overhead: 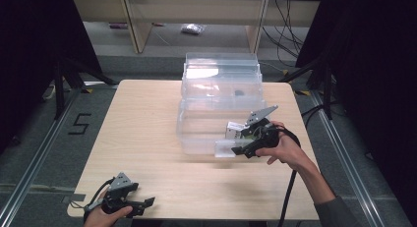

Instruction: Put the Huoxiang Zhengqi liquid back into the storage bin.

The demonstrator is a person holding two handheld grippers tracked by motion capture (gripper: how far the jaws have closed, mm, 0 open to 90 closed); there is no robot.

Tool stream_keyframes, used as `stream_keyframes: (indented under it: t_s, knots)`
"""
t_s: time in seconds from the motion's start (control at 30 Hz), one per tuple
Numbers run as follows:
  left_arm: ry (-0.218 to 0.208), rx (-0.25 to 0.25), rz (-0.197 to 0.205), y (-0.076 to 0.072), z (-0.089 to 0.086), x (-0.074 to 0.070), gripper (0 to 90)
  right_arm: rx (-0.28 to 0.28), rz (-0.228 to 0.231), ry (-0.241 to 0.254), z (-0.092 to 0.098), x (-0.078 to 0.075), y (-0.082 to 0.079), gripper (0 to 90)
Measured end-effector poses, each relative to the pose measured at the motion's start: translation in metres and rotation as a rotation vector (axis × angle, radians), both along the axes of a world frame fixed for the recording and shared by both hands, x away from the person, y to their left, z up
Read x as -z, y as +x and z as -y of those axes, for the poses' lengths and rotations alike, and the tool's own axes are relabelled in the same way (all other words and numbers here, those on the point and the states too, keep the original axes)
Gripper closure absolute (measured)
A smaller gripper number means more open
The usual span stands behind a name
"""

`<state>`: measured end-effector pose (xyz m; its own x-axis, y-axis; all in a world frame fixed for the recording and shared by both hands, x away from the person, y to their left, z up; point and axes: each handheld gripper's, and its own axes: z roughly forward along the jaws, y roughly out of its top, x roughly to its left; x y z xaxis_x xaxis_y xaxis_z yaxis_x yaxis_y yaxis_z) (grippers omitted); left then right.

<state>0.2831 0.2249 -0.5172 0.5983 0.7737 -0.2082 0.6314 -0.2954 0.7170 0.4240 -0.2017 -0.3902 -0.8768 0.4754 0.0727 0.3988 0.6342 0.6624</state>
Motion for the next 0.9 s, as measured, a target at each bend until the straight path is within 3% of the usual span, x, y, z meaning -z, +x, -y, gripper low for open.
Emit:
stream_keyframes:
  t_s: [0.23,0.27,0.3,0.37,0.4,0.5,0.57,0.6,0.63,0.67,0.7,0.9]
  knots:
    - [0.001,0.0,0.0,0.0,0.0,0.0,14.8,-0.007,0.012,0.006,-0.004,0.001,-0.011,17.3]
    - [0.02,0.014,-0.002,0.0,-0.002,-0.001,14.8,-0.008,0.024,0.014,-0.004,0.002,-0.012,17.2]
    - [0.0,-0.001,0.001,0.0,0.0,0.0,14.8,-0.003,0.029,0.016,-0.005,0.003,-0.013,17.0]
    - [0.003,0.001,0.0,0.0,0.0,0.0,14.8,-0.007,0.026,0.02,-0.006,0.004,-0.016,17.0]
    - [0.02,0.015,-0.002,0.0,-0.002,-0.001,14.8,-0.015,0.038,0.02,-0.006,0.005,-0.017,17.0]
    - [-0.001,-0.001,0.001,0.0,0.0,0.0,14.8,-0.013,0.031,0.023,-0.006,0.009,-0.022,17.0]
    - [0.001,0.0,0.001,0.0,0.0,0.0,14.8,-0.019,0.036,0.026,-0.006,0.012,-0.024,17.0]
    - [0.021,0.015,-0.001,0.0,-0.002,-0.001,14.8,-0.002,0.025,0.02,-0.006,0.012,-0.027,17.0]
    - [0.0,-0.002,0.001,0.0,0.0,0.0,14.8,-0.015,0.049,0.02,-0.005,0.014,-0.026,17.0]
    - [0.035,0.025,-0.003,0.001,-0.003,-0.001,14.8,-0.006,0.04,0.023,-0.005,0.015,-0.028,17.0]
    - [0.029,0.021,-0.002,0.0,-0.002,-0.001,14.8,0.007,0.024,0.034,-0.005,0.016,-0.03,17.0]
    - [0.025,0.018,-0.002,0.0,-0.002,-0.001,14.8,-0.016,0.05,0.031,-0.003,0.019,-0.032,17.0]
